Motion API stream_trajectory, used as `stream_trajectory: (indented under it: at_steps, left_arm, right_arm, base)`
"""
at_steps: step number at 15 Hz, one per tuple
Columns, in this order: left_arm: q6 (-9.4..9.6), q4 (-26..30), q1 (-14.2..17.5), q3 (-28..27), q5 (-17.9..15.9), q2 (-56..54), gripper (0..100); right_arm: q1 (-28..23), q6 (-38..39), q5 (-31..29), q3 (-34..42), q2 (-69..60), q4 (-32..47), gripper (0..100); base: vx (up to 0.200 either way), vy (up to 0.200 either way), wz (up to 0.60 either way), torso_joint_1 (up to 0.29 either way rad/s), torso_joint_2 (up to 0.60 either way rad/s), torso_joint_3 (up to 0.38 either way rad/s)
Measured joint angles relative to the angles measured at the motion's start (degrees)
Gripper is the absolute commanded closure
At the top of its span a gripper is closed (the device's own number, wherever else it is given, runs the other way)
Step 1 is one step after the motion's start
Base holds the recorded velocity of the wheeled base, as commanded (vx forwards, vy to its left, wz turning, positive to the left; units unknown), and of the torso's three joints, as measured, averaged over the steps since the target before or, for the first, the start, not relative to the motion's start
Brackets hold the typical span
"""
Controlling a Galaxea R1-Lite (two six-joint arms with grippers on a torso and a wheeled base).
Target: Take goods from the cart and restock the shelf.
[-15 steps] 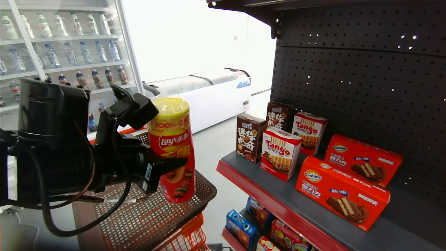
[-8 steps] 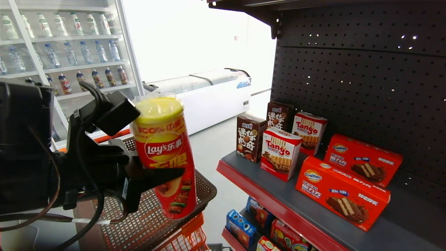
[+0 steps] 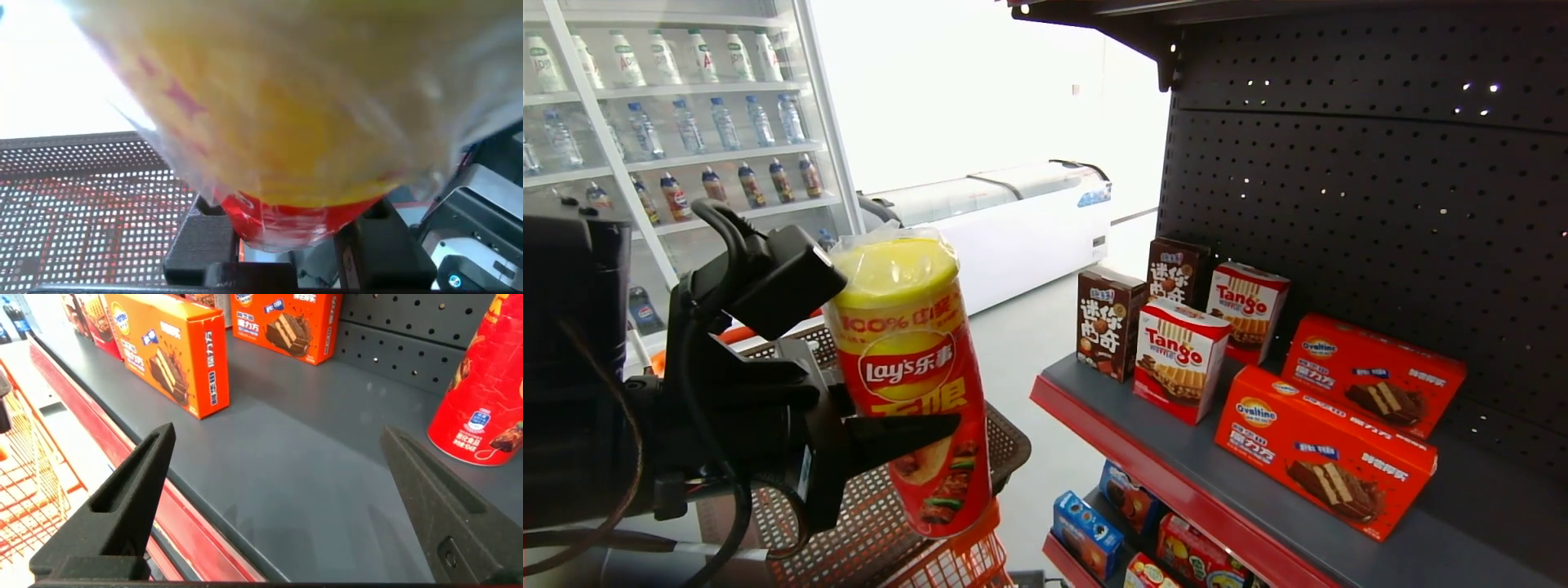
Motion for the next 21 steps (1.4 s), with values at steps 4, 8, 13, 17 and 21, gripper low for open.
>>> stream_trajectory:
  at_steps: [4, 8, 13, 17, 21]
  left_arm:
    - [-1.21, 0.0, -0.4, 1.0, 0.0, -1.2, 100]
    - [-1.43, 0.0, -0.6, 1.6, 0.0, -1.9, 100]
    - [-1.43, -0.2, -1.0, 1.5, 0.0, -2.0, 100]
    - [-1.43, 0.0, -3.0, 1.3, 0.1, -2.6, 100]
    - [-1.43, 0.1, -4.0, 1.6, 0.3, -3.5, 100]
  right_arm:
    - [0.0, 0.0, 0.0, 0.0, 0.0, 0.0, 0]
    - [0.0, 0.0, 0.0, 0.0, 0.0, -0.1, 0]
    - [0.0, 0.0, 0.1, 0.0, 0.0, 0.0, 0]
    - [0.0, 0.0, 0.1, 0.0, 0.0, 0.0, 0]
    - [0.0, 0.0, 0.1, 0.0, 0.0, -0.1, 0]
  base:
    - [0.000, 0.000, 0.00, 0.000, 0.00, 0.000]
    - [0.000, 0.000, -0.60, 0.000, 0.00, 0.005]
    - [0.000, 0.000, -0.60, 0.007, 0.00, 0.004]
    - [0.000, 0.000, -0.60, 0.001, 0.00, 0.005]
    - [0.000, 0.000, -0.60, 0.002, 0.00, 0.002]
